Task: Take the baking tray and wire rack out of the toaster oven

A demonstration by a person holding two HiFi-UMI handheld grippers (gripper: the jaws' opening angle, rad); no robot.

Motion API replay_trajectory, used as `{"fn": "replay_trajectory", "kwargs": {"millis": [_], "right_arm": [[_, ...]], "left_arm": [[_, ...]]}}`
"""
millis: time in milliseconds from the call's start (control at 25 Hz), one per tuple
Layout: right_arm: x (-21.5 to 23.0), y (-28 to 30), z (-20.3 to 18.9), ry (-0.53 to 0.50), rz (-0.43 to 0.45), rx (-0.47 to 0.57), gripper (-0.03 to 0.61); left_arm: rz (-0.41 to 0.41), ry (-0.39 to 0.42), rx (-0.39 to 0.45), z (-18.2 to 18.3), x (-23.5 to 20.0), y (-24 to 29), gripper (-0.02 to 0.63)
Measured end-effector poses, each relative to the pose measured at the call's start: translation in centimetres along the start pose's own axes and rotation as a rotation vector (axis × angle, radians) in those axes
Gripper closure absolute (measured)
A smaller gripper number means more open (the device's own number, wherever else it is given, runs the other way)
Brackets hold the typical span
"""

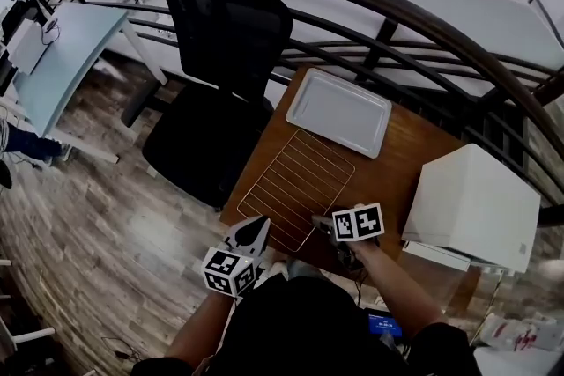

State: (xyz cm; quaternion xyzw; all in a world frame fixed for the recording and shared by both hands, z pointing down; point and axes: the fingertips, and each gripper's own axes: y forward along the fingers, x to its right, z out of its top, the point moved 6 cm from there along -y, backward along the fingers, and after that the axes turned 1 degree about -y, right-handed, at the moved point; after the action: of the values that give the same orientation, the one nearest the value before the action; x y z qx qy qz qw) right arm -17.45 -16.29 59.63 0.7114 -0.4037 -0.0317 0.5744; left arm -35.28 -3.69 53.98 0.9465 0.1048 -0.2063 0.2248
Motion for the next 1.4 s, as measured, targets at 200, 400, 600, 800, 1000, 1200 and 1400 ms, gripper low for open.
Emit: {"fn": "replay_trajectory", "kwargs": {"millis": [200,400,600,800,1000,1200,1400], "right_arm": [[-1.1,-2.4,-0.2,-0.022,-0.018,0.133,0.340],[-2.9,-7.3,-0.2,-0.106,-0.067,0.361,0.416],[-4.5,-13.2,-2.0,-0.097,-0.057,0.589,0.490],[-4.9,-19.0,-4.4,-0.090,-0.113,0.757,0.551],[-4.7,-22.8,-6.7,-0.107,-0.152,0.889,0.572],[-4.0,-25.8,-9.8,-0.130,-0.191,0.968,0.580],[-2.0,-28.5,-13.1,-0.143,-0.232,1.005,0.580]], "left_arm": [[0.001,0.053,0.010,1.0,-0.2,-1.0,0.600],[-0.003,0.117,0.077,3.8,-0.6,-2.1,0.600],[-0.026,0.133,0.147,5.4,0.4,-3.9,0.600],[-0.055,0.138,0.193,6.4,2.1,-5.8,0.600],[-0.077,0.168,0.229,7.4,3.8,-6.4,0.600],[-0.115,0.210,0.244,7.4,6.9,-6.2,0.600],[-0.133,0.227,0.257,6.4,10.9,-4.8,0.600]]}}
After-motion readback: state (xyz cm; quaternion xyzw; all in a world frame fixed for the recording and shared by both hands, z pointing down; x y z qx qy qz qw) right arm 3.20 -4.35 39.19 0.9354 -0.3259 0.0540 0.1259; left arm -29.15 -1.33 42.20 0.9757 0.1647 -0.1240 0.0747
